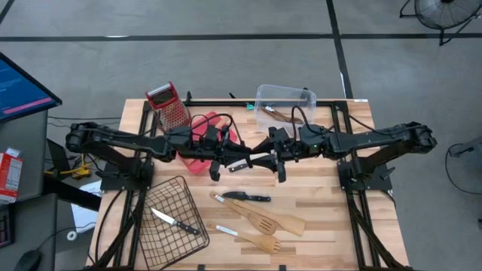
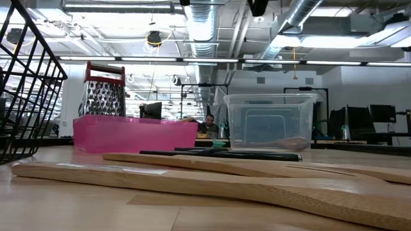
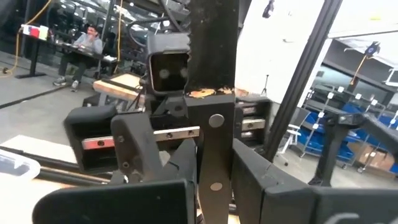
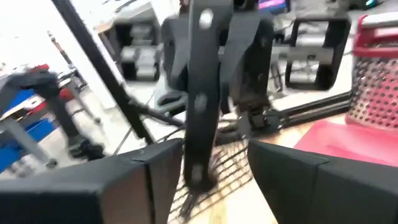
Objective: Pick & Place Kitchen Items
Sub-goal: Put the black kitchen knife into the wire basket
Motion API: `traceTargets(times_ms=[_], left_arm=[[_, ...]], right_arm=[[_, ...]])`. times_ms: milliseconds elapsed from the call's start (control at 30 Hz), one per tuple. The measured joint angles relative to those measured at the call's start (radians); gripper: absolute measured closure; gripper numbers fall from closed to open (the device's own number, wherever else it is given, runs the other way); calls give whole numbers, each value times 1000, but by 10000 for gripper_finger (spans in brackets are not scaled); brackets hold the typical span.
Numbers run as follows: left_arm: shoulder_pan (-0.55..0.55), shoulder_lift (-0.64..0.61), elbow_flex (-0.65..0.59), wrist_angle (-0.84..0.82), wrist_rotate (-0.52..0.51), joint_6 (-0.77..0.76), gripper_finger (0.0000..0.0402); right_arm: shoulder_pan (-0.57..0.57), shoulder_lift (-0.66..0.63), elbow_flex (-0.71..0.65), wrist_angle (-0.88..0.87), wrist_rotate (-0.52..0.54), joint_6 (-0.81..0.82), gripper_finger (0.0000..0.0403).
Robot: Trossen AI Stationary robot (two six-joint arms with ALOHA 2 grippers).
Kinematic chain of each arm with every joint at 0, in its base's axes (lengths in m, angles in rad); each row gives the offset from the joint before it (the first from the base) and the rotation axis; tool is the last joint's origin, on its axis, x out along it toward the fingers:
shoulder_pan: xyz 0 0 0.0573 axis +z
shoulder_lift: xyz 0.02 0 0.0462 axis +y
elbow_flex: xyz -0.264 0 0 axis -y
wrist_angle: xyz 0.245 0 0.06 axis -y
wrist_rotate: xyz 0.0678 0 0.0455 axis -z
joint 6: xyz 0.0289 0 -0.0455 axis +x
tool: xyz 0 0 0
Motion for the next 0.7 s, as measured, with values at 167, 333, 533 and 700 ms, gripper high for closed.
traceTargets(times_ms=[167, 333, 533, 700], left_arm=[[-7, -93, 0, -158, -5, -47, 364], [-27, -237, 1, -428, -8, -92, 364], [-85, -399, 1, -746, 22, -123, 364], [-209, -453, 0, -986, 44, -98, 364]], right_arm=[[4, -84, -1, -65, -96, 20, 195], [35, -198, 1, -119, -151, 42, 204], [89, -320, 1, -240, -150, 44, 224], [126, -362, 1, -355, -106, 44, 242]])
